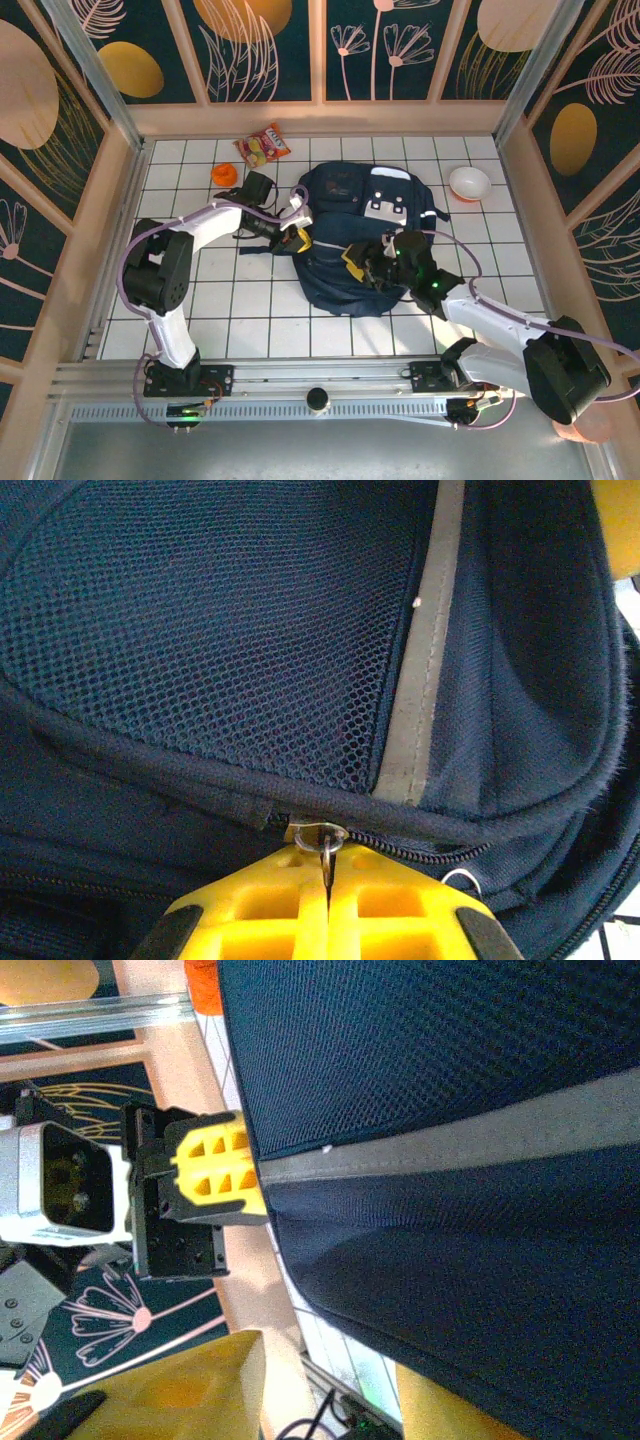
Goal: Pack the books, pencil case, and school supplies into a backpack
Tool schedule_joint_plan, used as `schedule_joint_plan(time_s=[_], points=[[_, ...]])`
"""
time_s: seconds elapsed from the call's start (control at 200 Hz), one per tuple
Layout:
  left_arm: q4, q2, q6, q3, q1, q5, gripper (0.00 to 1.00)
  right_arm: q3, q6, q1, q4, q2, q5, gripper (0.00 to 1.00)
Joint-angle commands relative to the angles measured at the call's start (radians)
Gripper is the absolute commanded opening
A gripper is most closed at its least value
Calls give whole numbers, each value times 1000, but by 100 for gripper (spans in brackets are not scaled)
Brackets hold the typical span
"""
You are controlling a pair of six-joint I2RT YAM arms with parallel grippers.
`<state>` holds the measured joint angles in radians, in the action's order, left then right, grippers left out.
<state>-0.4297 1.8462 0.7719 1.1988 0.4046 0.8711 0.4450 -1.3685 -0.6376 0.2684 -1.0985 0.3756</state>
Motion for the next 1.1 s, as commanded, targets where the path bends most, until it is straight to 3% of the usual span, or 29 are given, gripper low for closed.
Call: schedule_joint_plan(time_s=[0.0, 0.36, 0.706, 0.811, 1.096], points=[[6, -54, -46, -29, 5, 51, 0, -23, -27, -4, 80, -21, -91, 30], [-10, -127, -108, -99, 74, 55, 3, 41, 43, 16, 120, -130, -148, 14], [-7, -197, -181, -131, 142, 63, 15, 104, 91, 20, 150, -184, -134, 11], [49, -220, -225, -153, 156, 96, 21, 110, 116, 21, 129, -177, -126, 10], [250, -266, -360, -220, 169, 116, 21, 115, 153, 21, 67, -132, -129, 9]])
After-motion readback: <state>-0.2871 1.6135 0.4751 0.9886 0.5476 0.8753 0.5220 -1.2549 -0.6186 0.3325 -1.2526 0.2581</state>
